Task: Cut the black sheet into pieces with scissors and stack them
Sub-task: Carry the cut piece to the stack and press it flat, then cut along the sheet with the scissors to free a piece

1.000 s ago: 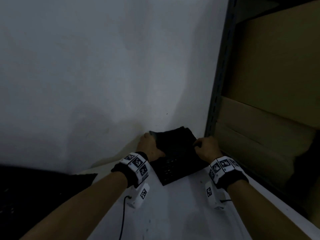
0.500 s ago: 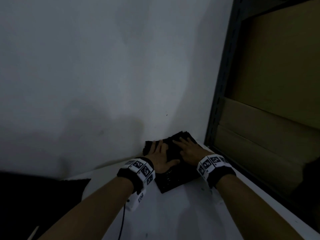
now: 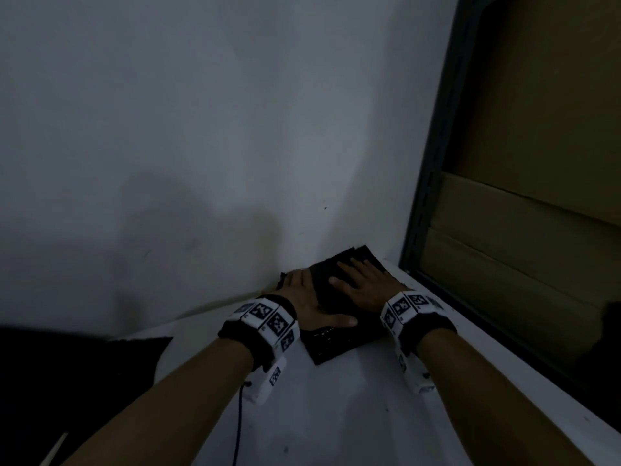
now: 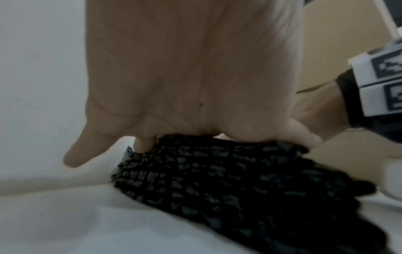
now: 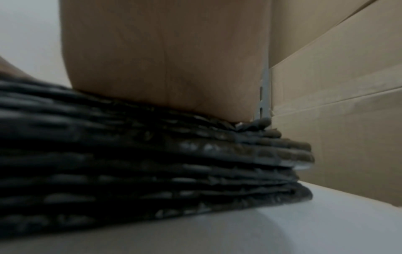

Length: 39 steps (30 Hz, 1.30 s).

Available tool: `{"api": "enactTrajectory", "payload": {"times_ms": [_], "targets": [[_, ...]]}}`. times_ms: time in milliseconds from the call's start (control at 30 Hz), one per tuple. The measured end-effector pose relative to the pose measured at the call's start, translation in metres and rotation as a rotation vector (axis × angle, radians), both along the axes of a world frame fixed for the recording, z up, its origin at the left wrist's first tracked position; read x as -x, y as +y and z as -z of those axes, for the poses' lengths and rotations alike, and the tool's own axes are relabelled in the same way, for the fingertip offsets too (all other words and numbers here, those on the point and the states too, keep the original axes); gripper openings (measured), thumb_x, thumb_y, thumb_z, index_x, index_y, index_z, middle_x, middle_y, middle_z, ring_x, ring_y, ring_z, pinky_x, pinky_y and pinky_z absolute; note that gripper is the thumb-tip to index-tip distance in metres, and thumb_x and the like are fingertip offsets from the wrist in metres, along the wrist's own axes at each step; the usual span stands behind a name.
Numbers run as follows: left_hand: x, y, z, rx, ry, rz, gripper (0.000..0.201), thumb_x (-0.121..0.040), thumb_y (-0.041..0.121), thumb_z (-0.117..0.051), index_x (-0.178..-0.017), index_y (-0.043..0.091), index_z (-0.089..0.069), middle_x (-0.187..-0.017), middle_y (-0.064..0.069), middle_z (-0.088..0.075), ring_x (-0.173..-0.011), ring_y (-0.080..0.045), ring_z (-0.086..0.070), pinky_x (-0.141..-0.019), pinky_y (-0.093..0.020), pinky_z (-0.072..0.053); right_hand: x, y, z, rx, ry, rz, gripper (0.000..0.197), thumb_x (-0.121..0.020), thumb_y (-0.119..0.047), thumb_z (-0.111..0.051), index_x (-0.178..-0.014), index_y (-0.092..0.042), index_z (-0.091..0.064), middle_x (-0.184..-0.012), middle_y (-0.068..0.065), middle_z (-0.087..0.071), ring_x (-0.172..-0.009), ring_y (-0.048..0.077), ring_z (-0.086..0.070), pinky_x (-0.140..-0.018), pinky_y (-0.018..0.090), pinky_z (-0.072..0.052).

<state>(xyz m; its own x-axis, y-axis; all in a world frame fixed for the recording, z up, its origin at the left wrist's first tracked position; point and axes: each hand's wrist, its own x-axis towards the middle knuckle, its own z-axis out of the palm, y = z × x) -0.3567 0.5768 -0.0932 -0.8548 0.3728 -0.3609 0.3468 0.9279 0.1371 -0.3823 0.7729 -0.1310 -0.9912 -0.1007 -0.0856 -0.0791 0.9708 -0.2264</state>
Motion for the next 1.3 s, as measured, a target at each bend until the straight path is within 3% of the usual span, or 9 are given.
{"api": "enactTrajectory", "payload": {"times_ms": [133,233,367,533,600,700,967,1100,1300], "targets": [[-0.007,-0.001,0.000,-0.051,-0.014,-0.009,0.132,-0.068,0.093,-0.046,-0.155,0.021,0.023,-0.163,-0.012,0.020,-0.151,-0.028,0.015,-0.121,-0.044,0.004,0.000,-0.002,-0.001,-0.121,-0.069,0.008,0.105,-0.067,-0.097,0.001,-0.158,-0.043,-0.004,-0.168,-0.007,0.007,-0.154,0.022,0.009,-0.123,0.054,0.002],[-0.005,-0.005,-0.001,-0.094,-0.013,-0.032,0.134,-0.066,0.095,-0.045,-0.155,0.022,0.021,-0.164,-0.008,0.017,-0.152,-0.027,0.013,-0.122,-0.044,0.004,-0.006,-0.007,-0.006,-0.226,-0.100,0.059,0.079,-0.088,-0.082,-0.020,-0.155,-0.049,0.004,-0.167,-0.008,0.012,-0.153,0.023,0.012,-0.120,0.058,0.007],[-0.021,-0.029,-0.029,-0.234,-0.072,-0.017,0.106,-0.083,0.077,-0.052,-0.159,0.025,0.001,-0.165,-0.005,-0.005,-0.152,-0.025,-0.008,-0.123,-0.039,-0.013,-0.026,-0.015,-0.021,-0.330,0.097,0.067,0.073,-0.089,-0.078,-0.007,-0.155,-0.049,-0.011,-0.168,-0.005,-0.001,-0.154,0.024,0.002,-0.117,0.064,0.007],[-0.067,-0.067,-0.070,-0.251,0.059,-0.011,0.075,-0.096,0.052,-0.055,-0.153,0.010,-0.029,-0.156,-0.011,-0.036,-0.140,-0.025,-0.037,-0.108,-0.028,-0.032,-0.062,-0.043,-0.054,-0.230,0.361,0.043,0.045,-0.105,-0.047,-0.026,-0.137,-0.036,-0.055,-0.145,-0.007,-0.052,-0.131,0.019,-0.046,-0.115,0.054,-0.020],[-0.084,-0.084,-0.081,-0.267,0.100,-0.031,0.070,-0.096,0.051,-0.056,-0.148,0.007,-0.039,-0.150,-0.012,-0.044,-0.135,-0.026,-0.044,-0.106,-0.029,-0.036,-0.078,-0.057,-0.065,-0.096,0.412,0.049,0.047,-0.105,-0.047,-0.031,-0.112,-0.020,-0.070,-0.119,0.002,-0.069,-0.107,0.023,-0.062,-0.101,0.039,-0.039],[-0.114,-0.116,-0.088,-0.305,0.122,-0.069,0.063,-0.092,0.053,-0.061,-0.139,0.011,-0.054,-0.137,-0.009,-0.056,-0.124,-0.023,-0.053,-0.103,-0.028,-0.044,-0.112,-0.083,-0.079,0.080,0.356,-0.053,0.044,-0.104,-0.039,-0.043,-0.083,-0.007,-0.064,-0.091,0.009,-0.070,-0.086,0.028,-0.066,-0.076,0.036,-0.052],[-0.197,-0.226,-0.094,-0.344,0.130,-0.145,0.024,-0.096,0.026,-0.063,-0.096,0.004,-0.073,-0.083,-0.006,-0.077,-0.072,-0.016,-0.074,-0.074,-0.031,-0.062,-0.215,-0.201,-0.106,0.301,0.200,-0.228,0.025,-0.097,-0.032,-0.061,-0.095,-0.012,-0.076,-0.086,0.002,-0.076,-0.080,0.016,-0.071,-0.078,0.031,-0.058],[-0.237,-0.289,-0.092,-0.185,0.101,-0.200,0.016,-0.093,0.013,-0.060,-0.094,0.006,-0.075,-0.084,-0.009,-0.076,-0.078,-0.024,-0.074,-0.068,-0.033,-0.062,-0.263,-0.278,-0.098,0.352,0.031,-0.408,0.021,-0.098,-0.027,-0.060,-0.108,-0.015,-0.074,-0.097,0.000,-0.075,-0.082,0.013,-0.067,-0.080,0.030,-0.056],[-0.292,-0.353,-0.055,0.075,0.172,-0.239,0.020,-0.093,0.022,-0.063,-0.108,0.012,-0.071,-0.110,-0.008,-0.069,-0.098,-0.026,-0.065,-0.083,-0.034,-0.055,-0.293,-0.365,-0.065,0.192,-0.145,-0.498,0.032,-0.100,-0.033,-0.055,-0.131,-0.025,-0.061,-0.129,0.007,-0.063,-0.116,0.026,-0.060,-0.090,0.028,-0.046]]}}
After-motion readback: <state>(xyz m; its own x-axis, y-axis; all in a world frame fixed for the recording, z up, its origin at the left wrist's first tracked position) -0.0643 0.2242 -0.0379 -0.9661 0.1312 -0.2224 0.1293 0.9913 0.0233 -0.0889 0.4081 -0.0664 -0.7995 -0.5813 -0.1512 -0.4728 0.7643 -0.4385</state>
